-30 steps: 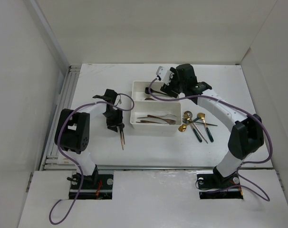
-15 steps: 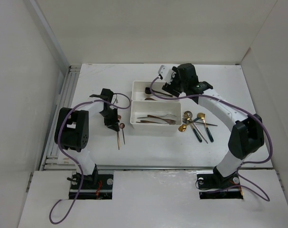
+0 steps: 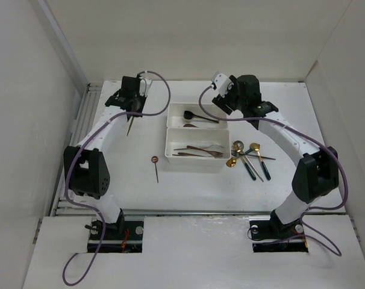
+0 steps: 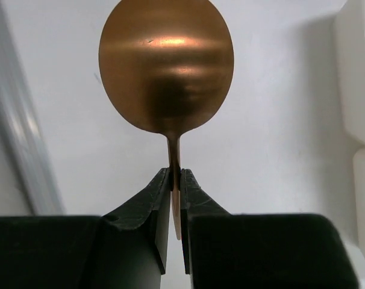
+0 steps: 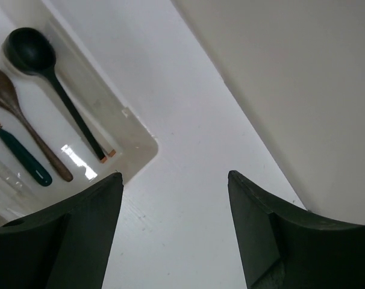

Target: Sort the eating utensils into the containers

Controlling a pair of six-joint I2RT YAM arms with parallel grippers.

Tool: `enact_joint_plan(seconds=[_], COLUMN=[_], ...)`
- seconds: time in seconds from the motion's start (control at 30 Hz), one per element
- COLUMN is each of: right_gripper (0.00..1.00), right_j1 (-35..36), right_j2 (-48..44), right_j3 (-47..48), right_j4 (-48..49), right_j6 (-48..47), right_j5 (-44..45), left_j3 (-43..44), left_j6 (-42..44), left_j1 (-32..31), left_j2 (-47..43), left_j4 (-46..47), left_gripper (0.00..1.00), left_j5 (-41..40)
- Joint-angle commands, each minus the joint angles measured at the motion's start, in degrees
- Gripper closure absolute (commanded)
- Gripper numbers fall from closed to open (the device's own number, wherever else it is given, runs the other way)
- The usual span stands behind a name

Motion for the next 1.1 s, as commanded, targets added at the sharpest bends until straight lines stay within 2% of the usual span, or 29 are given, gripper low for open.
enact_joint_plan(seconds=[0.0,0.13,0.23,0.4,0.53,0.7,0.83,0.93,1.07], right_gripper=[0.25,0.25,0.25,0.25,0.25,0.25,0.25,0.25,0.25], right_j1=[-2.49,-7.24,-12.24,-15.42,-17.35,-17.36,-17.36,-17.36,-17.36], right_j2=[-3.33,-5.71,-8.34,-13.43,-17.04,-19.41,-19.42,-18.8,-17.57], right_j3=[-0.41,-1.3,-1.3,-5.33,-9.9,-13.77,-15.01,-15.01,-14.48], right_j4=[7.71,13.42,13.96,14.58,15.8,15.81,16.42,16.42,16.42], right_j6=[3.44,10.72,18.89,19.88,21.01,20.49,19.97,20.49,20.49], right_j5=[-2.1,2.02,3.35,4.14,3.52,3.52,2.38,1.76,1.24], left_j3=[5.25,7.63,9.64,18.7,16.16,18.71,16.26,15.54,14.93], left_j6=[16.2,28.86,32.5,34.52,40.05,34.37,36.79,37.34,33.57], left_j1=[-5.86,-14.3,-19.31,-25.03,-27.66,-28.2,-28.73,-29.77,-29.78], left_j2=[-4.75,-1.5,3.94,13.25,15.46,16.61,14.24,13.62,15.55], left_j4=[10.42,20.44,26.69,28.02,32.83,30.66,27.85,22.06,18.96], left_gripper=[1.0,1.0,1.0,1.0,1.0,1.0,1.0,1.0,1.0], left_j5=[-4.32,-4.33,-3.01,-3.01,-2.03,-2.66,0.5,3.93,5.17])
